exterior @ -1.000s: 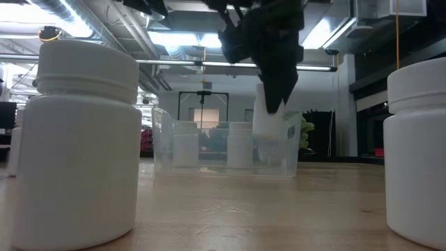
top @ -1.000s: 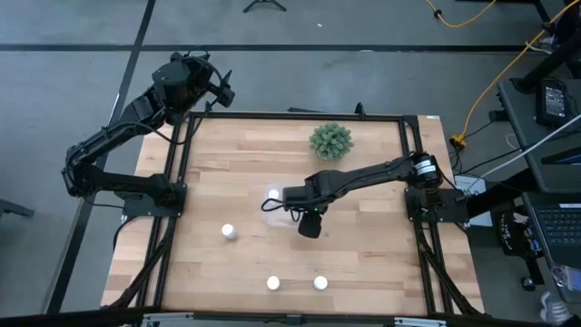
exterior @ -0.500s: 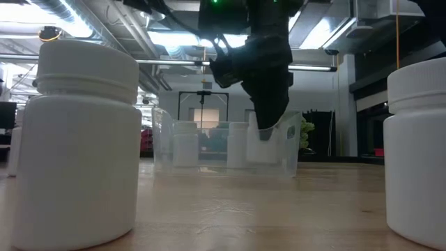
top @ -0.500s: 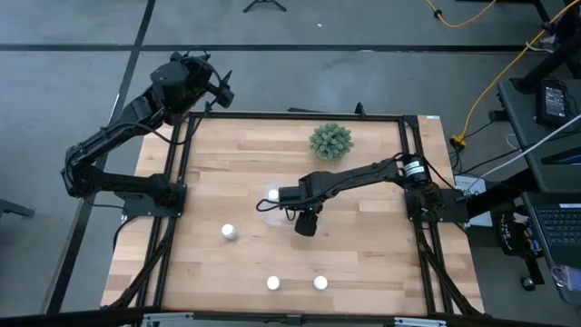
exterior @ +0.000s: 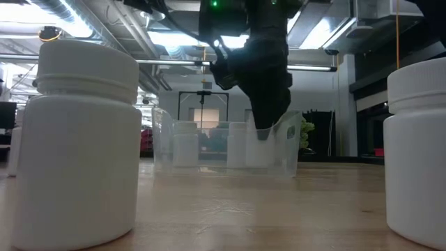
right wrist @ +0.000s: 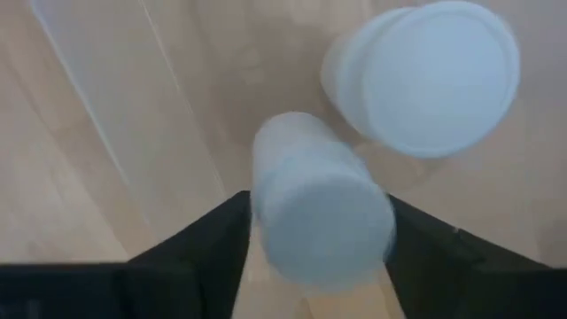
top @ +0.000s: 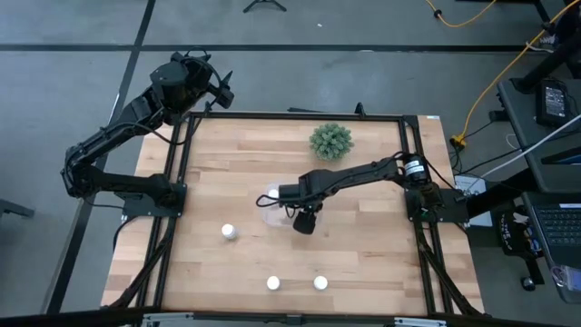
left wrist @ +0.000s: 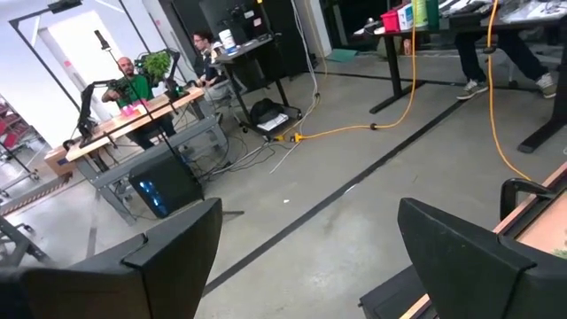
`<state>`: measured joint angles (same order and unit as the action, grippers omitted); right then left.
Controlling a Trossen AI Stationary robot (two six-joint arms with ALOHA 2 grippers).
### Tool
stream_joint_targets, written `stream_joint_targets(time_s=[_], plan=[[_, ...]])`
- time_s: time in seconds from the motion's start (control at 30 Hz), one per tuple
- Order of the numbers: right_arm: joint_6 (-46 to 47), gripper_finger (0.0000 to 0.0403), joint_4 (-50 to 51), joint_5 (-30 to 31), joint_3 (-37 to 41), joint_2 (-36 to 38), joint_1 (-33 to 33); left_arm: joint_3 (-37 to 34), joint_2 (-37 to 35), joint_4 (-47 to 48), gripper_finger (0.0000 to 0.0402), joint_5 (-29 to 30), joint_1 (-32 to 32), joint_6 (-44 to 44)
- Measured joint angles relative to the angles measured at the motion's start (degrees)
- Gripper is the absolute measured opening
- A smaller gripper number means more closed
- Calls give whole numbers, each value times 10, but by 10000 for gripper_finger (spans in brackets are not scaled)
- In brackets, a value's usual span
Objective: Pick and place pill bottles into a basket
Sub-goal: Put the white pill bottle into the transparent bin
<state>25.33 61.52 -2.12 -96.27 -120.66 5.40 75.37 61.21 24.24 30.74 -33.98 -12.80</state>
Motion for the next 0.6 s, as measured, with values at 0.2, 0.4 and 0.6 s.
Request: stream_joint_targets(time_s=[0.2,0.4,0.6], plan=[[2,269,2,-1,0,0,0,0,0,2,338,0,0,0],[13,267,43,-1,-31,0,0,0,0,13,338,-4,0,0],[13,267,99,9,-87,0,0,0,0,17,338,-7,0,0]])
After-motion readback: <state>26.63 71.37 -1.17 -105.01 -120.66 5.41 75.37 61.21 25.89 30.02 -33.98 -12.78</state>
